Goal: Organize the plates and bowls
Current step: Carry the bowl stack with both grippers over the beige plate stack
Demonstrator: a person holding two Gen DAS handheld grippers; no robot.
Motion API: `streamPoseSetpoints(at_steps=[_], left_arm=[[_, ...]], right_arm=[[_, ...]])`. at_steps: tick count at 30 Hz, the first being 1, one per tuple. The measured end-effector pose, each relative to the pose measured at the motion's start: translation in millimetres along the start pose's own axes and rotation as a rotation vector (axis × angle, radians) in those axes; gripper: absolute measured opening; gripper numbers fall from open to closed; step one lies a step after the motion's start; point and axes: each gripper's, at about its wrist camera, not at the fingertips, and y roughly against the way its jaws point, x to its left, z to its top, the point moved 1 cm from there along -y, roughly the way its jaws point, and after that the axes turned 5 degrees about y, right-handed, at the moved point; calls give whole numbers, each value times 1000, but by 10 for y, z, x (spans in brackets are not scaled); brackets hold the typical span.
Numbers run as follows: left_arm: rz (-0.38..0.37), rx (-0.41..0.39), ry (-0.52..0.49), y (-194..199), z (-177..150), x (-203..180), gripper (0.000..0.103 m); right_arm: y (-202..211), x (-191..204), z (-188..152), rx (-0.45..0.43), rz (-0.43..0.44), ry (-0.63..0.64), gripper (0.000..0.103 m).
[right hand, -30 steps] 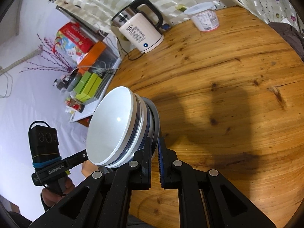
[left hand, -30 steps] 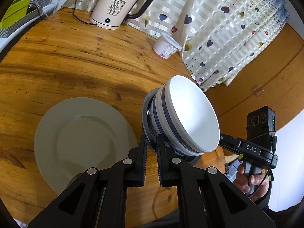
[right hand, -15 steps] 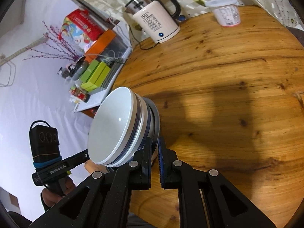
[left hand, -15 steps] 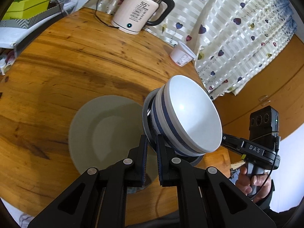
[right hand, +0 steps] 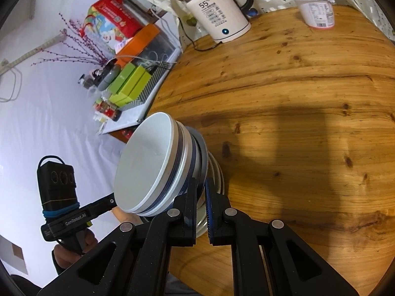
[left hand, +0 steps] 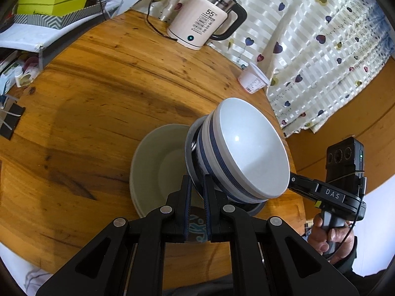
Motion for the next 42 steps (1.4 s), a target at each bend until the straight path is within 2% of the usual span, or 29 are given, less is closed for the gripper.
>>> streamPoseSetpoints(at_steps=[15, 42], left_arm=[[30, -7, 32, 72, -6, 166, 8], [46, -4, 43, 110, -84, 202, 8]], right_arm=[[-212, 93, 17, 42, 13, 12, 8], [-240, 98, -64, 63, 9, 7, 8]])
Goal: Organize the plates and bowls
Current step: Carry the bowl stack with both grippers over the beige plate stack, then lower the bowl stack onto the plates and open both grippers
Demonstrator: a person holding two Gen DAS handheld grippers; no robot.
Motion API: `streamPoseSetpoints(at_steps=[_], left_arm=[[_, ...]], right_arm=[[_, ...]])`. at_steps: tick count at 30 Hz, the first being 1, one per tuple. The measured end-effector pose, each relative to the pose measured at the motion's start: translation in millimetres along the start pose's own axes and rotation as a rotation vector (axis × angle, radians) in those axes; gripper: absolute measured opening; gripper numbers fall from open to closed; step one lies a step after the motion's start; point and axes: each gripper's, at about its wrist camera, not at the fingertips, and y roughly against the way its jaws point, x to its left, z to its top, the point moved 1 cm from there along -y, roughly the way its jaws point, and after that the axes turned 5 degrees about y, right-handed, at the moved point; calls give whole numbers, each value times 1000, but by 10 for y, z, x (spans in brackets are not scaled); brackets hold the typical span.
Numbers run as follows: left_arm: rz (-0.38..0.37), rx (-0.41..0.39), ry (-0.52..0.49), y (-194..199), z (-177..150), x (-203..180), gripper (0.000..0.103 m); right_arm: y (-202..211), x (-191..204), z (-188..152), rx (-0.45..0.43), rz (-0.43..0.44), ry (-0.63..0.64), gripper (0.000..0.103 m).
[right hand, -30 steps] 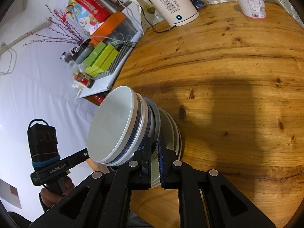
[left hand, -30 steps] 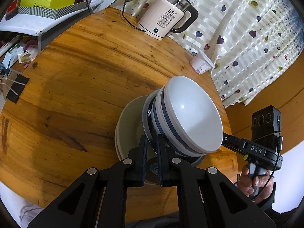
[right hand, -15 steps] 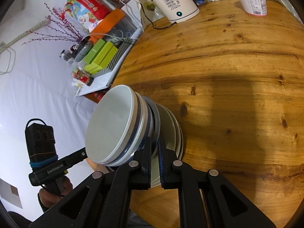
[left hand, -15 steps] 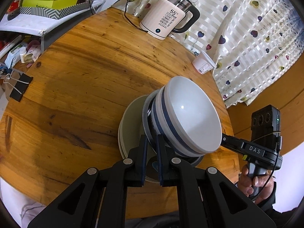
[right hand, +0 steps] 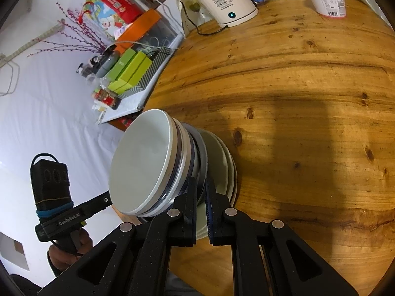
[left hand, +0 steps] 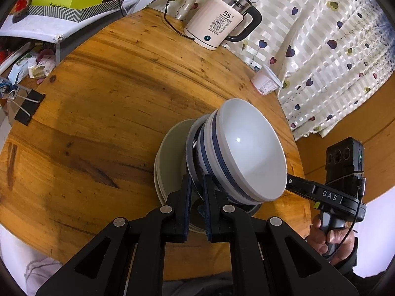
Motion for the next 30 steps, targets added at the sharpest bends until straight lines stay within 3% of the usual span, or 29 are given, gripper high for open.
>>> streamPoseSetpoints(at_steps=[9, 16, 20, 25, 28, 30], left_arm=[[-17, -6, 31, 9, -13, 20, 8], [17, -39, 10, 75, -14, -31, 12], [30, -50, -2, 100, -44, -43, 22], [57, -69, -30, 141, -74, -92, 25], [84, -91, -50, 181, -101, -140, 42], [113, -106, -67, 204, -124, -182, 45]], right_arm=[[17, -29, -7, -2, 23, -17, 10], [125, -73, -19, -32, 9, -23, 31], [181, -58, -48, -44, -2, -10, 38], [225, 32, -96, -52, -20, 34, 49], [259, 95, -125, -62, -33, 69, 58], [280, 140, -143, -70, -49, 96, 63]])
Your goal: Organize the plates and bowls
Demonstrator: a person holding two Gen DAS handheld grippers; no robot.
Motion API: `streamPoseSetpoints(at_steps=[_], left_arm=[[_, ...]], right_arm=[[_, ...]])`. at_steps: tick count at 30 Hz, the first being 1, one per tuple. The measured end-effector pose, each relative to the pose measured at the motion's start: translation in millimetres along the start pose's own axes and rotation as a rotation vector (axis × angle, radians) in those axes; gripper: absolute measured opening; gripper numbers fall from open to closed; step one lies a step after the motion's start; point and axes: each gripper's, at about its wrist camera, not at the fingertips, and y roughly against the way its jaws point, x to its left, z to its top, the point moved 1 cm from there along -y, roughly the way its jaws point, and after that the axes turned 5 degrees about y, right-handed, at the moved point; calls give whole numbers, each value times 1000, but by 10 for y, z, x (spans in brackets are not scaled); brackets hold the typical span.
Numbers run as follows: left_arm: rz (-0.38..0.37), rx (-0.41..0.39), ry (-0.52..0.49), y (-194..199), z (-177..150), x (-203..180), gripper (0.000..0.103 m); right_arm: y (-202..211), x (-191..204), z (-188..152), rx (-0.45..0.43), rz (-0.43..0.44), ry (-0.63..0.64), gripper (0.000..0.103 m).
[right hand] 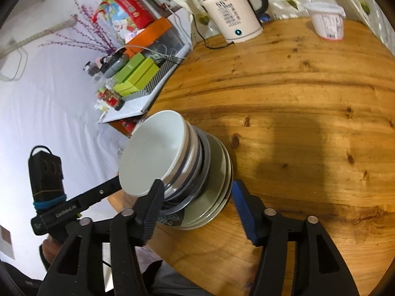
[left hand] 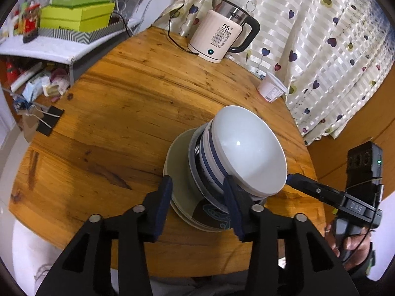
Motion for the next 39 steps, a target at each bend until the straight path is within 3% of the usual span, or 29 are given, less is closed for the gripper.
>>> streamPoseSetpoints(at_steps=[12, 18, 39], left_arm=[[62, -39, -52, 86, -68, -110, 46], [89, -49, -79, 94, -102, -170, 51], [208, -39, -132, 20, -295, -233, 53]], right_arm=[[46, 238, -108, -9, -67, 132, 77], [58, 347, -147, -11, -94, 184, 79], [-8, 459, -238, 3, -146, 255, 83]])
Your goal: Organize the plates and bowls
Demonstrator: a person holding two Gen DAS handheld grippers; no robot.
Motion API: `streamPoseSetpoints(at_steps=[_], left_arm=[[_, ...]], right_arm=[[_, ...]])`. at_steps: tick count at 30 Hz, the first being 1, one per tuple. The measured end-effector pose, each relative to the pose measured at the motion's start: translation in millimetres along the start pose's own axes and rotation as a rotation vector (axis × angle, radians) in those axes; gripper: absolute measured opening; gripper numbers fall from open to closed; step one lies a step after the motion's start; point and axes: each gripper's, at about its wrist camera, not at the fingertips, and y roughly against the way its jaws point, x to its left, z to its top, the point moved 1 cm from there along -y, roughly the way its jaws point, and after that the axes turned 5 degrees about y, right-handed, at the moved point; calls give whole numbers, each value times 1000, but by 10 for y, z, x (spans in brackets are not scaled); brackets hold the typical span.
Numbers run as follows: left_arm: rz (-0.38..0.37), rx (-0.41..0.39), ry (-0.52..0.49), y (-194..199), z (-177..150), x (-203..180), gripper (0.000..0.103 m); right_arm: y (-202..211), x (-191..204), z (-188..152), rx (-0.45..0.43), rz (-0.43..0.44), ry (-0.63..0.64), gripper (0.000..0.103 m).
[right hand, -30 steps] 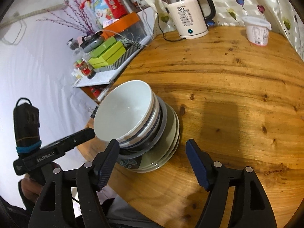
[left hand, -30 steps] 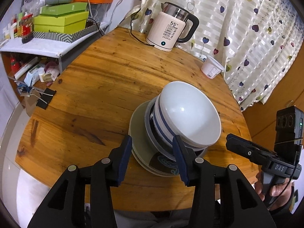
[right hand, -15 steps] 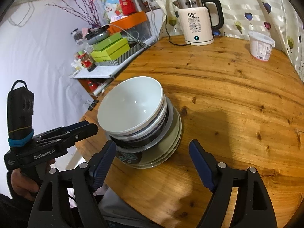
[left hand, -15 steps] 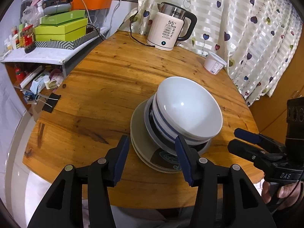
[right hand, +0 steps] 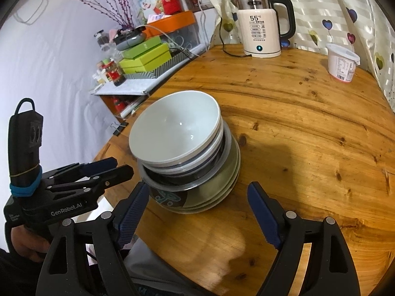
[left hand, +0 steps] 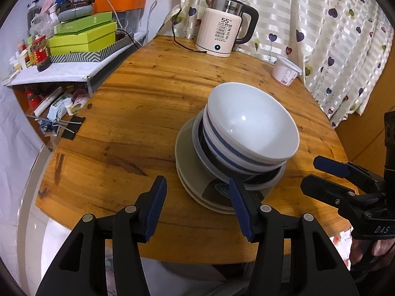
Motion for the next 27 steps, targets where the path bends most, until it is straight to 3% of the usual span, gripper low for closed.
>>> streamPoseSetpoints(at_steps=[27], left_arm=[[10, 19, 35, -66, -60, 23, 53]], right_arm=[[-116, 105, -30, 32, -39, 48, 83]])
